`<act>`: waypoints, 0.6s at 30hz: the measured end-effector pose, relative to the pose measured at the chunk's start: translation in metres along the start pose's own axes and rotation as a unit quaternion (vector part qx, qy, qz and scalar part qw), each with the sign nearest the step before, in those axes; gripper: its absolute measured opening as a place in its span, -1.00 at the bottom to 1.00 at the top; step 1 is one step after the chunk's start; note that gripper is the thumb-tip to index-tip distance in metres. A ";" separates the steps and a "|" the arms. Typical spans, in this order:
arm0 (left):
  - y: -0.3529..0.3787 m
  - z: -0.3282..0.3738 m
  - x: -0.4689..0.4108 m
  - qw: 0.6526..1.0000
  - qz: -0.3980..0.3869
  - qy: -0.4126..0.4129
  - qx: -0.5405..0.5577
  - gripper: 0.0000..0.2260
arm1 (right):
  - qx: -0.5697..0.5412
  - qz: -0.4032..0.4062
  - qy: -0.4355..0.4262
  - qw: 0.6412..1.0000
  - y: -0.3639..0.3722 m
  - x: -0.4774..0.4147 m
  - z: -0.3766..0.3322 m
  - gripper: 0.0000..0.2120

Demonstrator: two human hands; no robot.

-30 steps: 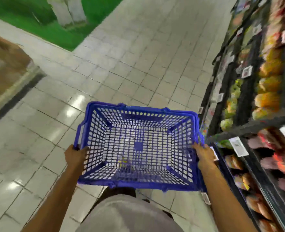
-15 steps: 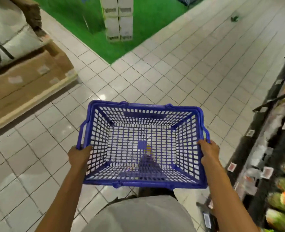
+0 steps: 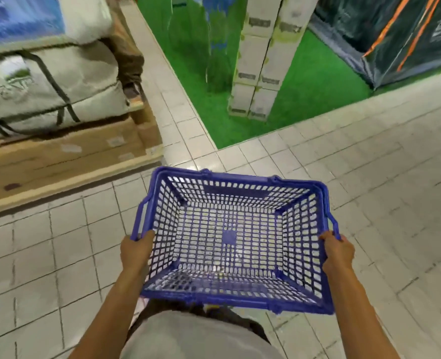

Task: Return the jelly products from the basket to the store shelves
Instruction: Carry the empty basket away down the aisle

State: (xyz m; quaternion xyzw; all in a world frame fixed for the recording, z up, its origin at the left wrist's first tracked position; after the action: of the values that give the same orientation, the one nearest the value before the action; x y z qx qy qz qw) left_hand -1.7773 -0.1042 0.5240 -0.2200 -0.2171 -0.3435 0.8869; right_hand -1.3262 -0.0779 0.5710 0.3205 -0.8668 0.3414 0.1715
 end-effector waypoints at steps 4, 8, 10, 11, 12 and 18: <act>0.054 0.033 -0.060 0.999 0.019 -0.034 0.020 -0.73 | 0.000 -0.041 -0.020 0.999 0.079 -0.046 -0.076 -0.89; 0.108 0.082 -0.124 0.997 0.038 -0.054 0.037 -0.69 | 0.012 -0.056 -0.029 0.998 0.157 -0.078 -0.151 -0.91; 0.133 0.113 -0.150 0.997 0.047 -0.055 0.039 -0.71 | 0.022 -0.052 -0.026 0.998 0.188 -0.090 -0.187 -0.91; 0.145 0.128 -0.161 0.996 0.048 -0.056 0.043 -0.74 | 0.020 -0.054 -0.024 0.998 0.201 -0.094 -0.204 -0.90; 0.157 0.143 -0.172 0.996 0.049 -0.058 0.046 -0.75 | 0.017 -0.055 -0.024 0.998 0.215 -0.100 -0.223 -0.88; 0.231 0.220 -0.233 0.995 0.063 -0.065 0.048 -0.76 | 0.018 -0.053 -0.027 0.998 0.287 -0.148 -0.318 -0.89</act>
State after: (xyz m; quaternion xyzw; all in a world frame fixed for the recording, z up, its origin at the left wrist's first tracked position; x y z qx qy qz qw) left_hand -1.8225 0.2883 0.5213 -0.2127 -0.2765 -0.2612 0.9000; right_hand -1.3860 0.3712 0.5814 0.3784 -0.8467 0.3381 0.1599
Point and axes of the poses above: each hand's wrist, its own x-axis away from the middle knuckle, its own y-axis out of the palm, z = x × y, the point moved 3 cm from there along -x, towards the middle knuckle, and after that the axes turned 7 degrees about x, right-handed, at the moved point
